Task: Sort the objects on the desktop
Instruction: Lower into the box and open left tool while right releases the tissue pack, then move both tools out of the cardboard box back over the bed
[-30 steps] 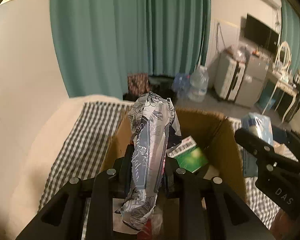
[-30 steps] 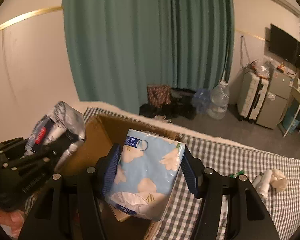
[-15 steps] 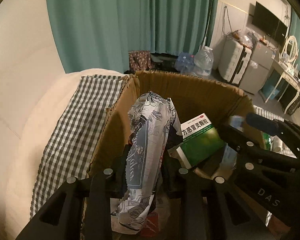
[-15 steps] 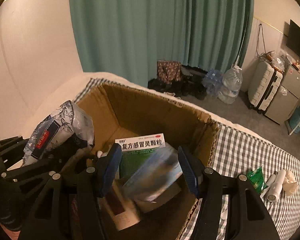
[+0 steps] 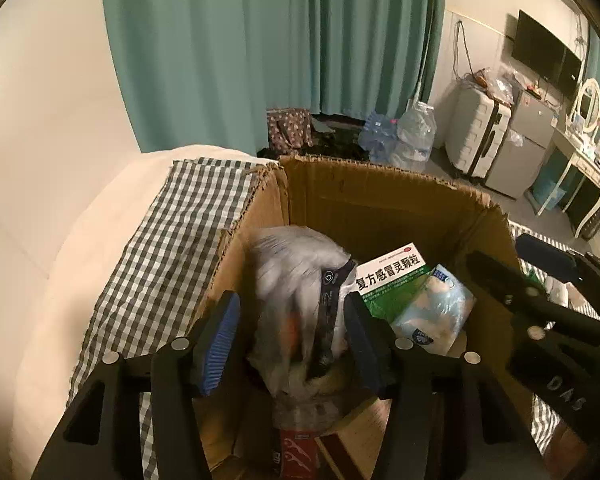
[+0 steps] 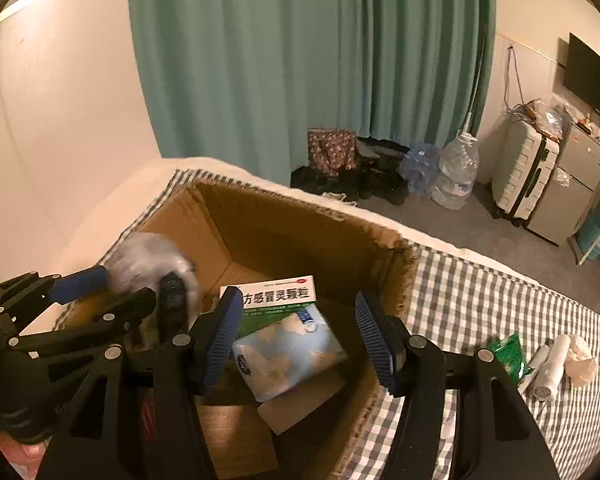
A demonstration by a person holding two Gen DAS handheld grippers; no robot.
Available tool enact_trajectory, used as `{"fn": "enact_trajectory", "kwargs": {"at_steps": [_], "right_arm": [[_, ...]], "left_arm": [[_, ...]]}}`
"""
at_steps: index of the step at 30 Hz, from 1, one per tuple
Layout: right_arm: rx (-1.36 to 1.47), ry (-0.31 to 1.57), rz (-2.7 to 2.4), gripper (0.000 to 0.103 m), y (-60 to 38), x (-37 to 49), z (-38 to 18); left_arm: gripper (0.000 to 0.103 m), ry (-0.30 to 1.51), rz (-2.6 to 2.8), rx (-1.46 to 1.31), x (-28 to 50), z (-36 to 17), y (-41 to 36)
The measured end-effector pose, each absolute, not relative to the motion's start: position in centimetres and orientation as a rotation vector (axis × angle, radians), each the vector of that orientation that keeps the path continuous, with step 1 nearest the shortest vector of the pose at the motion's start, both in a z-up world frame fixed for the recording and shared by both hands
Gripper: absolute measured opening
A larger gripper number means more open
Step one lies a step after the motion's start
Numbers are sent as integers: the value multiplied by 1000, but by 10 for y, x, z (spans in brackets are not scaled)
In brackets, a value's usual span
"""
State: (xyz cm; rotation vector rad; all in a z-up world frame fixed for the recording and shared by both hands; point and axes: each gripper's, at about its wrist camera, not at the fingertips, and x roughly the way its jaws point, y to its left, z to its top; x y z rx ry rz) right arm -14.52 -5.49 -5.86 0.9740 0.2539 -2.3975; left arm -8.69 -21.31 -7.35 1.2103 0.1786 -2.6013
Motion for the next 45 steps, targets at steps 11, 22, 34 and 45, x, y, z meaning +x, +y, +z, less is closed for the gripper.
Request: {"fn": "enact_trajectory", "kwargs": {"at_steps": [11,22,34,45], "right_arm": [[895,177,-2488,59,-12,-142,-27],[814,124,-2596,61,50,-135,8],[751,107,-2718,84,115,-124,33],[657,79,-2828,103,181,-108,52]], "left_arm": [[72,219,-2628,1034,-83,-43,-203],[103,222,-2714,739,-65,2,-175],[103,173,-2772,542,-51,27,-125],[103,116,-2824,471,-46,41,-86]]}}
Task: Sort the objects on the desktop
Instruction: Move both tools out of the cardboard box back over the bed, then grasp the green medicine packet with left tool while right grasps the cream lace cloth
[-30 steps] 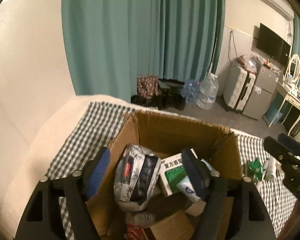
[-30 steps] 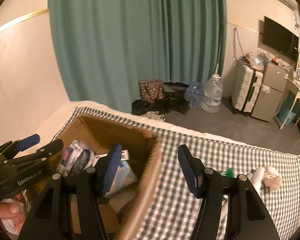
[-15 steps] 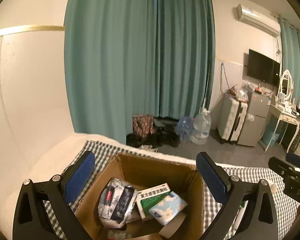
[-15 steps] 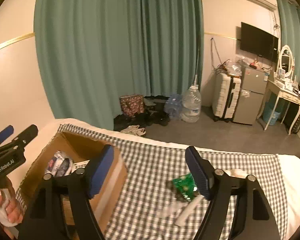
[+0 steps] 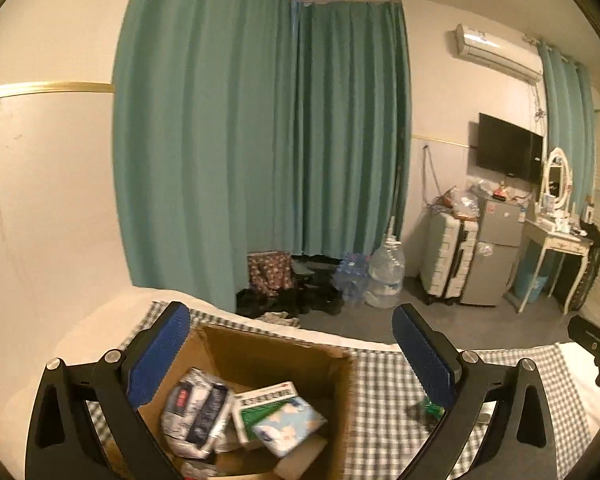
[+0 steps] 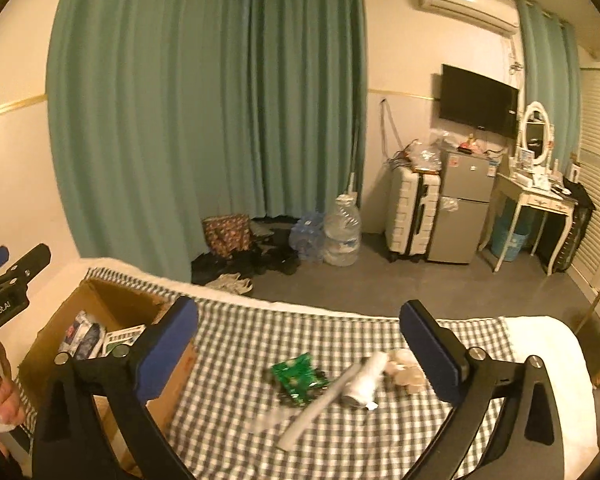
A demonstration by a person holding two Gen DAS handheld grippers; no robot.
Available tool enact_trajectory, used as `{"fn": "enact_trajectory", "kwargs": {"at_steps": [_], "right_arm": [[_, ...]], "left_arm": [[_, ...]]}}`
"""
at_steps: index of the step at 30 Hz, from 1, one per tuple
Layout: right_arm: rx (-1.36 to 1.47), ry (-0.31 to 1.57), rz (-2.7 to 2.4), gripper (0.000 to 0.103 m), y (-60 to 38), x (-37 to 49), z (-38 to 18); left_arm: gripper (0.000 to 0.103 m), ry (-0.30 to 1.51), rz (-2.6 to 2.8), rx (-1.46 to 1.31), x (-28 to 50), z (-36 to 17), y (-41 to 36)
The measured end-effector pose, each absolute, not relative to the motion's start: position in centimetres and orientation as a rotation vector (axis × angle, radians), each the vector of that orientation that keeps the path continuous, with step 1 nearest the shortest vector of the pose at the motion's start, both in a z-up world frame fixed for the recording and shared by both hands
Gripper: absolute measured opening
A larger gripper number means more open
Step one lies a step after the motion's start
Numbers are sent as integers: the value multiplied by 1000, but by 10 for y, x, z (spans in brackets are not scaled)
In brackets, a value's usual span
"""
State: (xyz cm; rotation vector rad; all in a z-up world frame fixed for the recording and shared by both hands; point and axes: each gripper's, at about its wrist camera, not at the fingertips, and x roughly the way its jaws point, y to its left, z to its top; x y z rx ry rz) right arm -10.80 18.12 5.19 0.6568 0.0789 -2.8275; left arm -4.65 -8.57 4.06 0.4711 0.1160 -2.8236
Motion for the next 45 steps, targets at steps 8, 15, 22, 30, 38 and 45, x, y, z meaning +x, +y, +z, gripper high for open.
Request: {"fn": "enact_trajectory", "kwargs": {"at_steps": [8,15,22,30,38,45], "right_arm": [[666,7,-2888,103,234,-104,52],[697,-91,-2913,103,279,-113,41],[768,-164,-2938,103,315,-132,20],[897,-162,-2948,103,339,-167,-13],[998,-79,-2953,103,340,-213,-47],[1109,-57,-2915,103,344,-246,-79]], "left_arm": [[103,-5,-2861,486,-59,38,-36],[103,-15,-2903,545,-75,25,-9],[103,-39,-2927,614,-95,5,17],[103,-78,-2975,615,-122,-15,38],[103,-127,-2988,824,-159,-65,55],[103,-136,-2970,969,-185,-106,69]]}}
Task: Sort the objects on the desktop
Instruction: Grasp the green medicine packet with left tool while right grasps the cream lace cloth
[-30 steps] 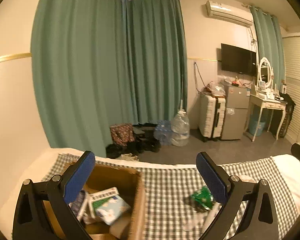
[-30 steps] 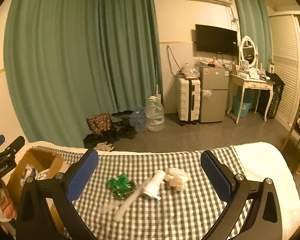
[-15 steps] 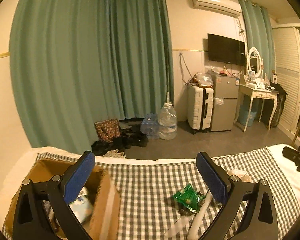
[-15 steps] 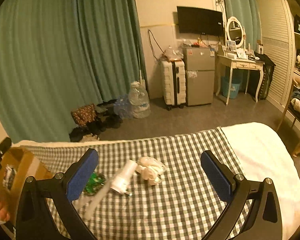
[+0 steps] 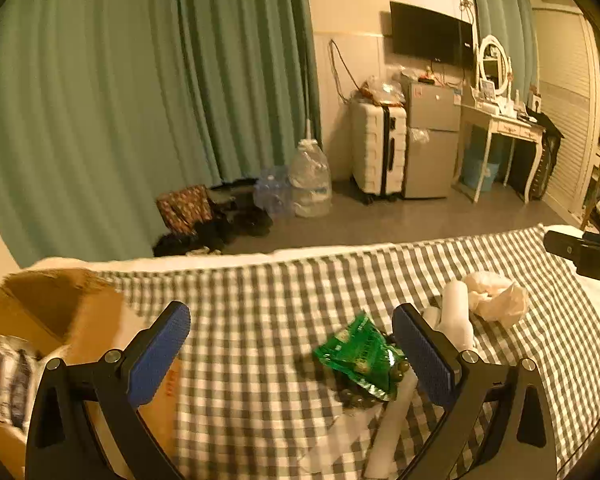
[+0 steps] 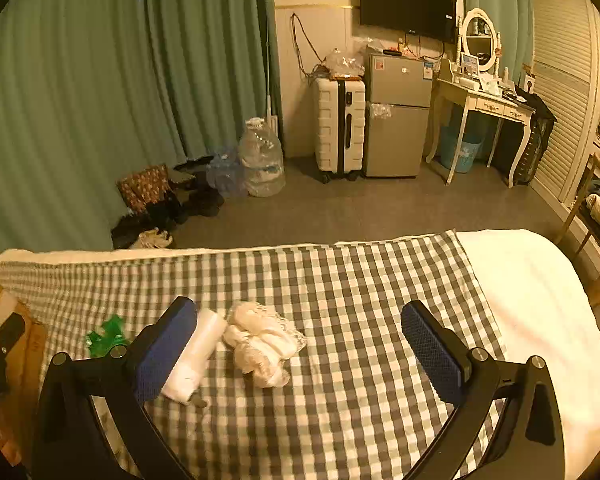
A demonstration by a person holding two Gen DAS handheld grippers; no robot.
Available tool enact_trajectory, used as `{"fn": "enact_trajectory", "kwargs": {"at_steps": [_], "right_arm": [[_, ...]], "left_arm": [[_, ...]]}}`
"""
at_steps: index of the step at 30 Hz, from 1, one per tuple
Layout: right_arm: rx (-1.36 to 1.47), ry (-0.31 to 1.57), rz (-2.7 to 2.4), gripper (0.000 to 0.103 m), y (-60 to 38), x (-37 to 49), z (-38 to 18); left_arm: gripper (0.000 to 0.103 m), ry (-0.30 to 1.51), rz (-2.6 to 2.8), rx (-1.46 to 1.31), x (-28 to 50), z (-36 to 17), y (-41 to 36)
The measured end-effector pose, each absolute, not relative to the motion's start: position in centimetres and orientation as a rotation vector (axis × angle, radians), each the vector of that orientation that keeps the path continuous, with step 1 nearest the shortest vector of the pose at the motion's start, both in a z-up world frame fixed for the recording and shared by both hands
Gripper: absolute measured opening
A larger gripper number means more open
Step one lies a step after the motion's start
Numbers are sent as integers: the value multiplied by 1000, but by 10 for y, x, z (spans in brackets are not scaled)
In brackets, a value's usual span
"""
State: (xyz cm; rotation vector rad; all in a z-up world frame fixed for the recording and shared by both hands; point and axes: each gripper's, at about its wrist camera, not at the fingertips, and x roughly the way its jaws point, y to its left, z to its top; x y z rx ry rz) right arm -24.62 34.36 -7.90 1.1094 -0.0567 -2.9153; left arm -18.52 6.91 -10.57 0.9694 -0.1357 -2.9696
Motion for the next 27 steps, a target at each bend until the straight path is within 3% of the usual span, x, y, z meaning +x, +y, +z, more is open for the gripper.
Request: {"fn": "enact_trajectory", "kwargs": {"at_steps": [21,25,27], "right_arm": [[1304,-83,-2768,103,332,-279,-166],[1346,-56,-2728,103,325,-281,-181],[1357,-36,-2726,99,322,-280,-185]], "left_arm": [[102,-144,-2937,1278,-223,-189,102],[72,-98,-2970,1325,-223,-187,102],[69,-123,-2976,1318,-223,-185,105]]}}
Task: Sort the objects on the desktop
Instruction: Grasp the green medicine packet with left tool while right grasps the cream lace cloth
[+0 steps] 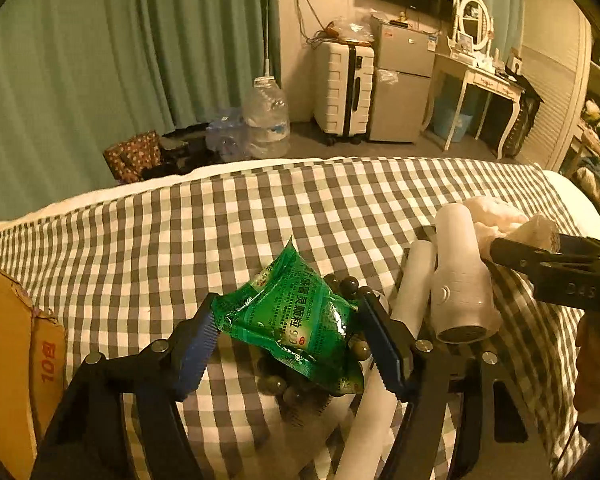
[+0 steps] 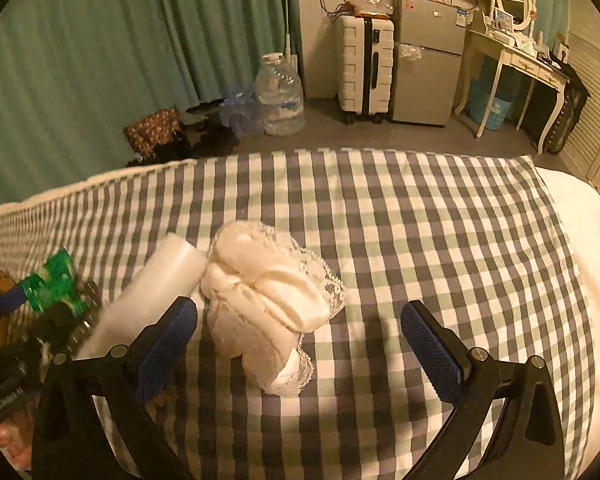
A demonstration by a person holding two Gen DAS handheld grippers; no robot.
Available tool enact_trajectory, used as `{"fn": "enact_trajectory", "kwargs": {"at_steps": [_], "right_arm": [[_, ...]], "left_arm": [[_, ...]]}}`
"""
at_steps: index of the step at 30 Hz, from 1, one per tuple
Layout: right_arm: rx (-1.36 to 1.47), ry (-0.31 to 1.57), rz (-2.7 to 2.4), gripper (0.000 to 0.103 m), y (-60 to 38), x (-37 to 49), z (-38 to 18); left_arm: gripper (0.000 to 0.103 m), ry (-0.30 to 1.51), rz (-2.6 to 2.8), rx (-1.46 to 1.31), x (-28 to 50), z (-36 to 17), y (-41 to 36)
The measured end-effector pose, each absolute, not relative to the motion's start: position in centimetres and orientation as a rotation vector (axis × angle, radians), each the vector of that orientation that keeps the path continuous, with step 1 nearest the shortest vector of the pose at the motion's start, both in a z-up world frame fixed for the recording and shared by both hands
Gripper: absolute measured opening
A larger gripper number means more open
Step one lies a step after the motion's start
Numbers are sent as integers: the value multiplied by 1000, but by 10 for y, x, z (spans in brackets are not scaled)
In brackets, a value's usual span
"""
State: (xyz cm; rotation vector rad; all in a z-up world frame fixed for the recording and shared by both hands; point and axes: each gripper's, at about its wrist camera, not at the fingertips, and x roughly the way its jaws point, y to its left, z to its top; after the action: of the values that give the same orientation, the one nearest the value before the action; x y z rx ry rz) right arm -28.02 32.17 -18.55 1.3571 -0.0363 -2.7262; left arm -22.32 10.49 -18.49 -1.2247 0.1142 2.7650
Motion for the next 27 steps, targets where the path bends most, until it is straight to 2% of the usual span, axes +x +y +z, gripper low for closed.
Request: {"fn": "enact_trajectory", "kwargs": {"at_steps": [1,4,6,7,9,12,14,16,27], "right_arm": [[1360,-36,-2723,96,322,-280,-186],[1385,-39,-2708,75,322,-281,-188],[1409,-56,-2692,53,323,-280,-191],[1418,-76,-2683,48,325,-280,-191],[1417,-92,-2685,30,324,-273,-191],[1404,-95,-2690,23,324,-267,-182],[1387,-111,-2701,22,327,-265,-172],[1360,-133,-2711,22,329,-261,-162],[1219,-171,-2759,22,324,-242,-113]], "left_arm": [[66,131,2757,-1220,-222,-185,106],[60,149,2748,-1207,-223,-183,110],[56,153,2739,-1203,-221,-181,110],[50,157,2739,-1197,-221,-179,112],[46,166,2733,-1192,-219,-176,114],[32,184,2739,-1185,-216,-171,113],[26,159,2750,-1186,-215,-165,109],[8,152,2778,-1181,-213,-157,104],[8,83,2816,-1066,-193,-112,87]]}}
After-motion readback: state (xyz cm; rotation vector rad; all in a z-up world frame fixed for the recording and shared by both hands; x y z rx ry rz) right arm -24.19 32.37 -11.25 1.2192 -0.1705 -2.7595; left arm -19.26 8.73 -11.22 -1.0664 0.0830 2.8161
